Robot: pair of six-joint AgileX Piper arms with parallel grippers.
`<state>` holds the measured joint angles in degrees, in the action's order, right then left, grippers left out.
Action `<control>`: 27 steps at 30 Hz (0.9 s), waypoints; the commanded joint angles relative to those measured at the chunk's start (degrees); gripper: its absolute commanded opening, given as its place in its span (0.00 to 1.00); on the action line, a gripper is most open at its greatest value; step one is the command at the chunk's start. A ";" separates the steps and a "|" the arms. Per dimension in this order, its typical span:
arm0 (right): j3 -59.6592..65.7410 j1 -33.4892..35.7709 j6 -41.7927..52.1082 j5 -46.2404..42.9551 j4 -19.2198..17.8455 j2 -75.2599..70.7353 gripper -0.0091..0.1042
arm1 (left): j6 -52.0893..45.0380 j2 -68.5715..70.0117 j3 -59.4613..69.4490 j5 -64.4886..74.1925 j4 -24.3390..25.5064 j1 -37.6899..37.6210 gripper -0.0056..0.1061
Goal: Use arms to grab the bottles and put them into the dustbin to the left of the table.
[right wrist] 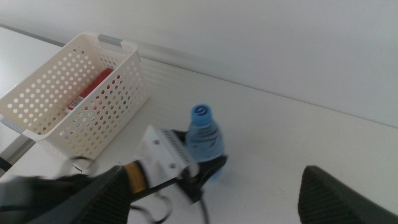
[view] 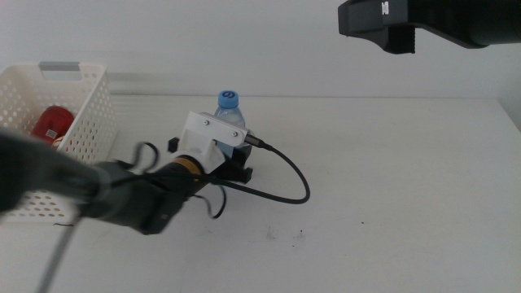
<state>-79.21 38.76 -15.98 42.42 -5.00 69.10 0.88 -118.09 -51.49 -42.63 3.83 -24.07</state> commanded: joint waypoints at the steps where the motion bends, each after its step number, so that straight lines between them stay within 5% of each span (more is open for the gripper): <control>1: -0.23 0.09 0.09 -0.22 -0.39 -0.13 0.86 | 3.97 11.61 3.54 7.70 3.41 -0.95 0.13; 2: -0.23 0.09 0.09 -0.22 -0.39 -0.13 0.86 | 6.15 15.99 4.51 14.48 4.47 -1.47 0.03; 8: -0.23 0.09 0.09 -0.33 -0.39 -0.13 0.86 | 13.29 35.81 0.95 51.68 5.80 -1.21 0.03; 14: -0.23 0.09 0.09 -0.33 -0.38 -0.13 0.86 | -19.25 36.41 -21.29 85.87 -16.48 15.44 0.03; 15: -0.23 0.09 0.09 -0.33 -0.65 -0.13 0.86 | -20.93 31.75 -34.96 96.34 -17.81 26.84 0.03; 27: -0.23 0.09 0.09 -0.33 -0.65 -0.13 0.86 | -25.06 6.92 -56.12 112.60 -20.36 41.60 0.03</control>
<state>-79.21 38.76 -15.98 42.42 -5.00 69.10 -23.82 -109.78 -105.88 70.21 -14.01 17.00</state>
